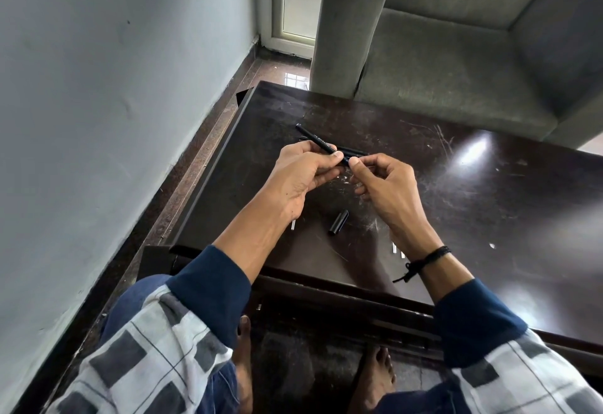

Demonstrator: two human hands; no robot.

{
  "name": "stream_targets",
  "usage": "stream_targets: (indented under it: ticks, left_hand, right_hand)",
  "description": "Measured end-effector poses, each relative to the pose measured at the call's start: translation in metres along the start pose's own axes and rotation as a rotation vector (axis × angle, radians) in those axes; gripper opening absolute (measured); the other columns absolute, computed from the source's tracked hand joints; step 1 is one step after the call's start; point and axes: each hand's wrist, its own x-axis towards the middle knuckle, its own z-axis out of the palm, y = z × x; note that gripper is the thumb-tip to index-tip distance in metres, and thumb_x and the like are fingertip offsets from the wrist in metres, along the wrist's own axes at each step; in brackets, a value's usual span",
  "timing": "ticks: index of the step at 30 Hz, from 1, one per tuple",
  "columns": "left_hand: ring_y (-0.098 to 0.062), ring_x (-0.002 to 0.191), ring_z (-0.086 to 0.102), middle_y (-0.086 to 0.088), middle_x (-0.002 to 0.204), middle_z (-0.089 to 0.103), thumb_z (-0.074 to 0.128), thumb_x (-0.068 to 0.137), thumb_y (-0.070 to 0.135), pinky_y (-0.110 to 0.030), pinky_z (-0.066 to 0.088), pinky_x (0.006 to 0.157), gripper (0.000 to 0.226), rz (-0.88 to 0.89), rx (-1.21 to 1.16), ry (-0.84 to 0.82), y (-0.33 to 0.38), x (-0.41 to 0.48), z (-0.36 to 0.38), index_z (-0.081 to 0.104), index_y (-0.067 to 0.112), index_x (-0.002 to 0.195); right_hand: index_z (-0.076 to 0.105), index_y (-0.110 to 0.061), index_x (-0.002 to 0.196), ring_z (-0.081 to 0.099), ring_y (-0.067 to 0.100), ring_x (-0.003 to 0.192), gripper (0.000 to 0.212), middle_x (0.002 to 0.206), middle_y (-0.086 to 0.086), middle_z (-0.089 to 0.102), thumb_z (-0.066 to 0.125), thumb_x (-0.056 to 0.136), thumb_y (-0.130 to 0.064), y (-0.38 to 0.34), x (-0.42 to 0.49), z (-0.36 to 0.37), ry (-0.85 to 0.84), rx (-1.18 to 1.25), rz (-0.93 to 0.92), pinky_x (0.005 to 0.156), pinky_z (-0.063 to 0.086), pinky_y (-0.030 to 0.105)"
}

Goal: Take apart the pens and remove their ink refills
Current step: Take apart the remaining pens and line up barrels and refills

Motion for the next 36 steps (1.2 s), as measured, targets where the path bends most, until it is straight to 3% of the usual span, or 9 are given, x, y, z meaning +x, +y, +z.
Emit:
stream_targets:
  ticks: [8, 14, 36]
  left_hand:
    - [-0.031, 0.101, 0.074, -0.024, 0.11, 0.073, 0.071, 0.088, -0.003, -0.03, 0.061, 0.086, 0.023, -0.005, 0.004, 0.007, -0.0001, -0.0005, -0.0002, 0.068, -0.005, 0.111]
    - [-0.026, 0.093, 0.075, -0.021, 0.108, 0.074, 0.071, 0.088, -0.001, -0.027, 0.061, 0.083, 0.023, -0.012, 0.017, 0.002, 0.0006, -0.0014, 0.0003, 0.068, -0.002, 0.111]
    - [-0.028, 0.095, 0.076, -0.019, 0.103, 0.076, 0.072, 0.088, -0.001, -0.025, 0.061, 0.079, 0.021, -0.008, 0.023, 0.001, 0.0005, -0.0017, 0.0005, 0.069, 0.0, 0.109]
  right_hand:
    - [0.074, -0.021, 0.091, 0.064, 0.0, 0.063, 0.016, 0.071, -0.008, 0.072, 0.069, 0.097, -0.036, -0.002, -0.0007, 0.0004, 0.011, 0.011, -0.01, 0.06, 0.049, 0.016]
    - [0.074, -0.021, 0.09, 0.063, 0.002, 0.063, 0.012, 0.074, -0.006, 0.072, 0.072, 0.095, -0.031, -0.0004, 0.0004, -0.0006, 0.006, -0.001, -0.012, 0.061, 0.049, 0.018]
    - [0.075, -0.021, 0.09, 0.066, 0.008, 0.068, 0.008, 0.079, -0.001, 0.075, 0.075, 0.092, -0.028, 0.0018, 0.0026, -0.0033, -0.004, -0.019, -0.03, 0.067, 0.053, 0.026]
